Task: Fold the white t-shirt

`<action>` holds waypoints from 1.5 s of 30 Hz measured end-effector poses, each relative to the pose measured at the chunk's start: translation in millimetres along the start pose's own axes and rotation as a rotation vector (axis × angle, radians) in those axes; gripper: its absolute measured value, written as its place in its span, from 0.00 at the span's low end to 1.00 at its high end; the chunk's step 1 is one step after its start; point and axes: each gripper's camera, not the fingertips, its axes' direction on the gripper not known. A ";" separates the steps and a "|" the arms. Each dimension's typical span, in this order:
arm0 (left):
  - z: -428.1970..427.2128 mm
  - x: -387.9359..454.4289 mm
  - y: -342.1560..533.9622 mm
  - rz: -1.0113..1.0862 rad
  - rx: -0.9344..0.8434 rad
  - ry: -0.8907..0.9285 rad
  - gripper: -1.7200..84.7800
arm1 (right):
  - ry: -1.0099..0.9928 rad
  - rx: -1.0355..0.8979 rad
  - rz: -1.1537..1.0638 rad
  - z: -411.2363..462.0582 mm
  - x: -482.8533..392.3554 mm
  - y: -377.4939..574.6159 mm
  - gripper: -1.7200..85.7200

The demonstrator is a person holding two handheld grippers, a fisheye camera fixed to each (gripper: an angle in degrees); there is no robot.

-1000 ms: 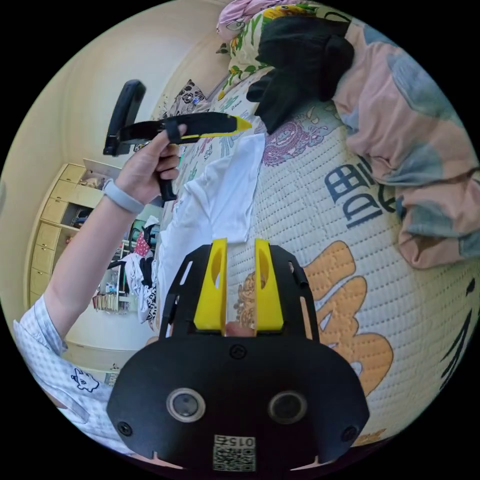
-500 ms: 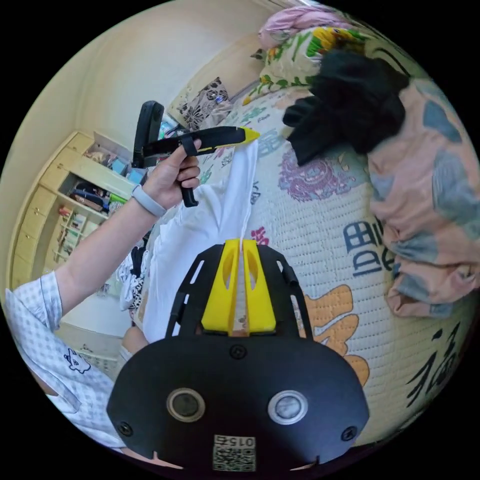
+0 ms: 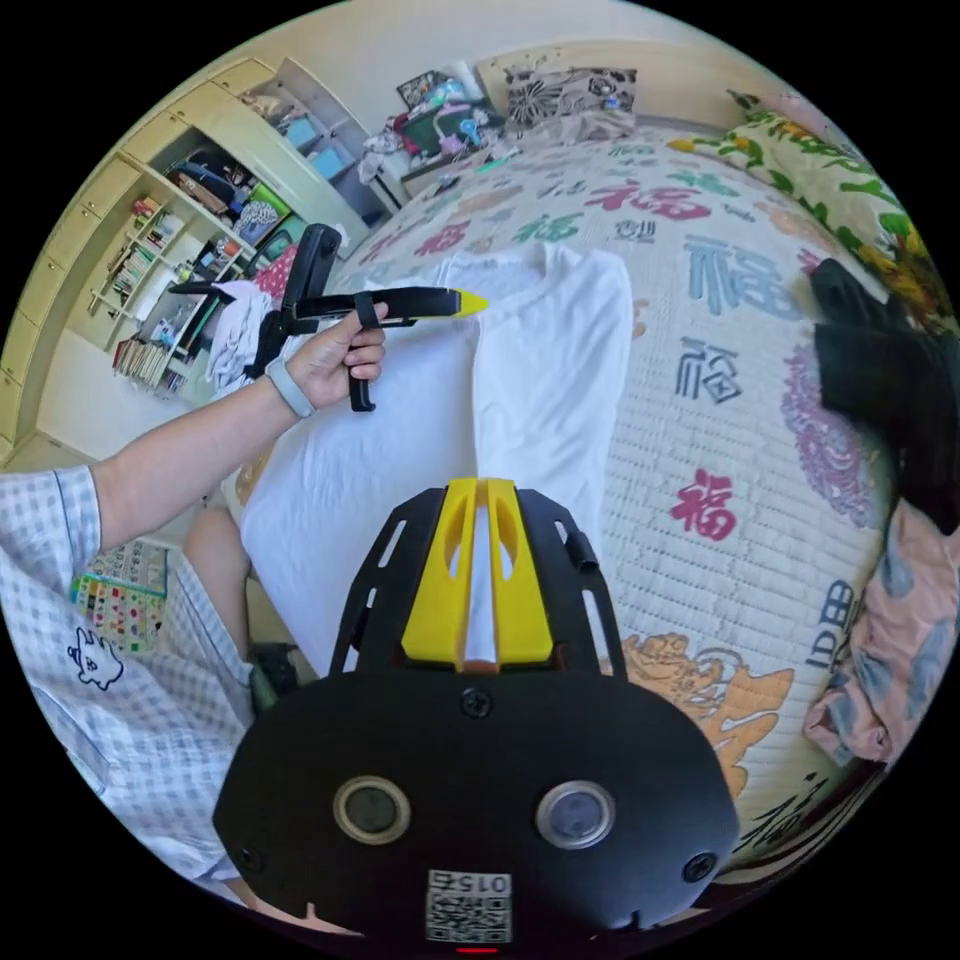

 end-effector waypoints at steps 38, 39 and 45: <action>-105.6 11.9 -81.0 -0.014 -0.192 0.047 0.04 | -0.161 0.074 0.283 204.9 107.6 -98.2 0.02; -130.8 8.5 -73.3 -0.016 -0.168 0.039 0.05 | -0.160 0.069 0.284 207.2 107.8 -98.7 0.03; -346.5 2.0 27.5 0.001 0.105 -0.149 0.10 | -0.055 0.051 0.284 212.6 94.3 -101.6 0.05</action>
